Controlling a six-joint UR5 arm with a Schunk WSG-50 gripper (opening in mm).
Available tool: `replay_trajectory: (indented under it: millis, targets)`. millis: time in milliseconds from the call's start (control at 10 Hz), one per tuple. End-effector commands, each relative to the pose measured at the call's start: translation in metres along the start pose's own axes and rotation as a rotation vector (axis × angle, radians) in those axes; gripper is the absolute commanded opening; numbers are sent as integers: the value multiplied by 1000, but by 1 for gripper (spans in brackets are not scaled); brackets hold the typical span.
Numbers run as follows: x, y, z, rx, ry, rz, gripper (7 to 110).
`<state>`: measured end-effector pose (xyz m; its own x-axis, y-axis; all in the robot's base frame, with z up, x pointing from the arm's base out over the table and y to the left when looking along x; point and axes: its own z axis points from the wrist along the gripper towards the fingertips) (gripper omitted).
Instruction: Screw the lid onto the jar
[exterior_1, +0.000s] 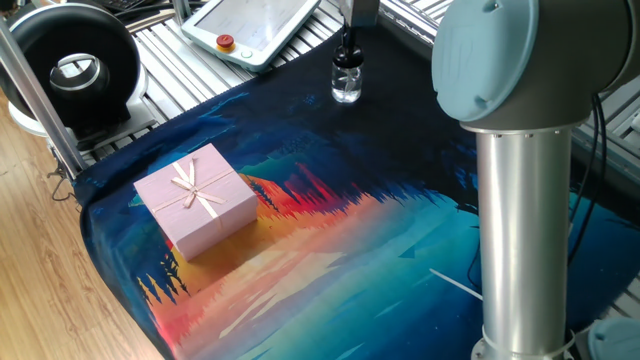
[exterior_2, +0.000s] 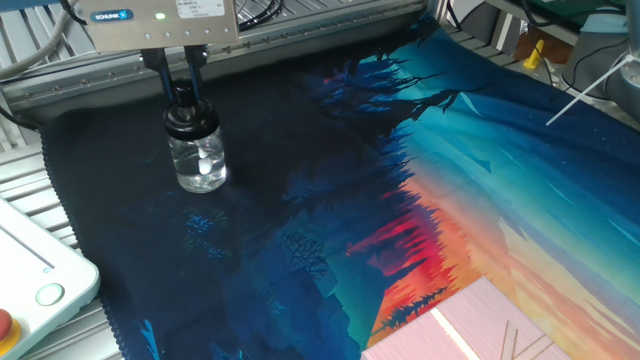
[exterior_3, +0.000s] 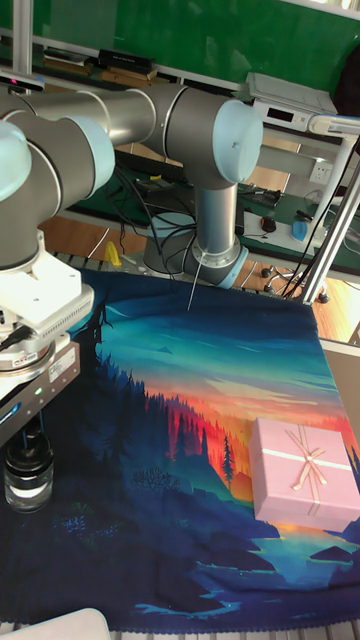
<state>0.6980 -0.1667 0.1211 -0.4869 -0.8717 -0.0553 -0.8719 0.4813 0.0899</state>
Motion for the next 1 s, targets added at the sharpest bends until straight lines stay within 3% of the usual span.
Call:
replay_trajectory:
  millis: [0, 300, 900]
  targets:
    - [-1, -2, -1, 6, -7, 59, 7]
    - [4, -5, -2, 25, 13, 152, 7]
    - [-3, -9, -3, 31, -24, 308, 7]
